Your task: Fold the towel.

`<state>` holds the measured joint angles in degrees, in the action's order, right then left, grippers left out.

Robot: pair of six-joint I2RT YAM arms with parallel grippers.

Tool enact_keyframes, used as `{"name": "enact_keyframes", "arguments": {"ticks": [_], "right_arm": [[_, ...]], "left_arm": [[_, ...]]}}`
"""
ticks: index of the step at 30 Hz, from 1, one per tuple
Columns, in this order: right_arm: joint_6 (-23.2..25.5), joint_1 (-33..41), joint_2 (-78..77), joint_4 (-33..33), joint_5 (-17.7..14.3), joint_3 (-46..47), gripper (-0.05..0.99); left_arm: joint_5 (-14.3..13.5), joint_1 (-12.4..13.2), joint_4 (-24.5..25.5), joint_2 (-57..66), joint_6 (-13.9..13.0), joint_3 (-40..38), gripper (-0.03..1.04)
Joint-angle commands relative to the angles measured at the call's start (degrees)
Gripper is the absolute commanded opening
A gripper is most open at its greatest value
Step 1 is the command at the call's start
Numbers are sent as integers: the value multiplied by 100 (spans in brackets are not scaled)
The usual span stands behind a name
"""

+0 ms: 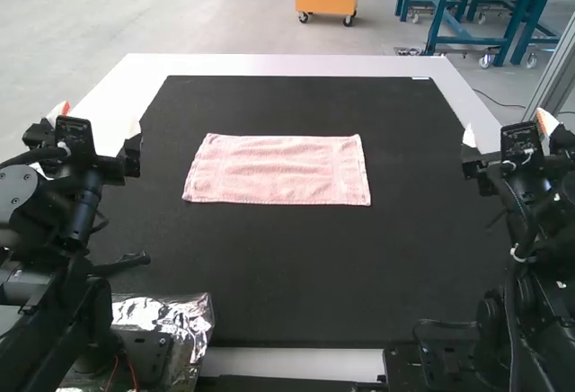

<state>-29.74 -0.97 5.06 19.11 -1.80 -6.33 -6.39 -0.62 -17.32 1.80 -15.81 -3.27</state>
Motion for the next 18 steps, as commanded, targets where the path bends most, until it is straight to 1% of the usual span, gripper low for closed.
{"name": "enact_keyframes", "arguments": {"ticks": [1,4,5,6,8,9,10,12,14,15,17,18], "right_arm": [[1084,-79,1041,93,-127,-1134,91],[1857,-87,2500,-171,-57,-2127,91],[2016,-61,2974,-321,-4,-2452,91],[2156,-35,3414,-488,48,-2742,91],[2394,1,4240,-874,277,-3234,91],[2473,18,4653,-1059,339,-3445,91],[2473,36,5014,-1261,409,-3639,91],[2446,124,5743,-1595,426,-3929,91],[2402,299,6464,-1955,716,-4228,91],[2394,405,6789,-2061,752,-4351,91],[2420,554,7369,-2237,936,-4606,91],[2455,625,7606,-2289,1042,-4711,91]], "left_arm": [[156,-17,-34,672,-247,-895,95],[7,-17,-52,1964,-212,-1739,96],[-90,-8,36,2492,-9,-2055,96],[-152,1,264,3036,237,-2424,96],[-187,27,994,4144,632,-3154,96],[-266,54,1381,4671,773,-3479,96],[-266,62,1750,5146,913,-3760,96],[-231,62,2198,5849,1195,-4191,96],[-160,27,2233,6332,1247,-4454,96],[-152,27,2260,6561,1291,-4569,96],[-46,10,2435,7071,1309,-4780,96],[50,10,2593,7343,1414,-4894,96]]}}
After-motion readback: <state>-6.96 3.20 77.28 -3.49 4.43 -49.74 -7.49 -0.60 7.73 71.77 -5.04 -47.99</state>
